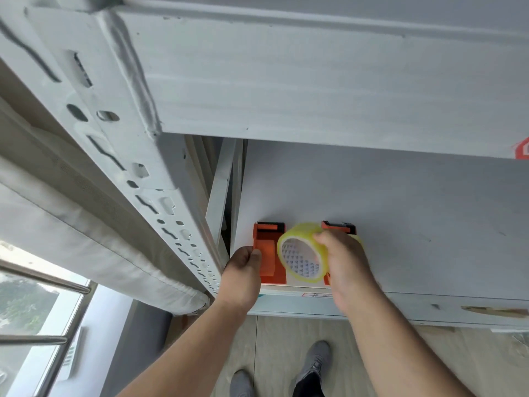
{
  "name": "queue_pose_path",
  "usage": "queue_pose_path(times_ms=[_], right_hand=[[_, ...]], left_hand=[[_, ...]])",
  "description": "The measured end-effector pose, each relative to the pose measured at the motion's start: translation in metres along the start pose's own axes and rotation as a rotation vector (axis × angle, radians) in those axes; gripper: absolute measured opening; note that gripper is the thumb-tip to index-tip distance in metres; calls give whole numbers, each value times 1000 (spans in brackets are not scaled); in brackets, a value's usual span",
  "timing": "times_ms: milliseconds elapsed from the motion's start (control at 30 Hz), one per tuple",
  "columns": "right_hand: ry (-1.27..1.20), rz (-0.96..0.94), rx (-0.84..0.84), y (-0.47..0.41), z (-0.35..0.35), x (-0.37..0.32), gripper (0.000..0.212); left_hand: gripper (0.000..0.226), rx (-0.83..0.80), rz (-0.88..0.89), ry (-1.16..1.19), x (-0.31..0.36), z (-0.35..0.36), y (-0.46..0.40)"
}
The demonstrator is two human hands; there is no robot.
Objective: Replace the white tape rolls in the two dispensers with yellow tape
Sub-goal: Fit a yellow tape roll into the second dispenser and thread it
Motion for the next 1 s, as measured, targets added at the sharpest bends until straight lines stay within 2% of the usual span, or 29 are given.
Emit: queue_pose_path(times_ms=[67,133,167,400,633,700,767,800,900,1000], right_hand=[[29,-120,51,11,15,15,12],[64,-197,22,15,34,31,10],[74,-204,3,14,42,37,8],[148,-168,-63,13,62,59,23],[324,-201,0,8,64,60,24],[373,-236,22,6,59,57,35],[541,-390,67,2,47,50,52],[656,-502,81,0,41,46,53],[847,-676,21,-9,30,29,37],[915,-731,12,-17,30,17,21]], left_hand=[[24,7,7,19,-1,0,0],[24,8,27,23,-2,1,1],[25,6,34,29,-2,1,2],[31,-43,65,39,-2,1,5],[28,-129,-41,141,-8,1,9],[13,-156,-29,160,-9,1,10],[14,-169,-34,142,-11,1,10],[18,-174,-29,135,-11,1,11],[30,-174,-27,127,-10,0,12],[14,-186,-27,99,-10,-1,11]])
Point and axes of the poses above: each hand's wrist, its own y-axis away from the middle knuckle, its own z-axis out of the palm, x = y × z, the point moved 1 cm from there along -y, towards the middle knuckle, and after that the axes turned 15 degrees about y, right-handed, at the moved point
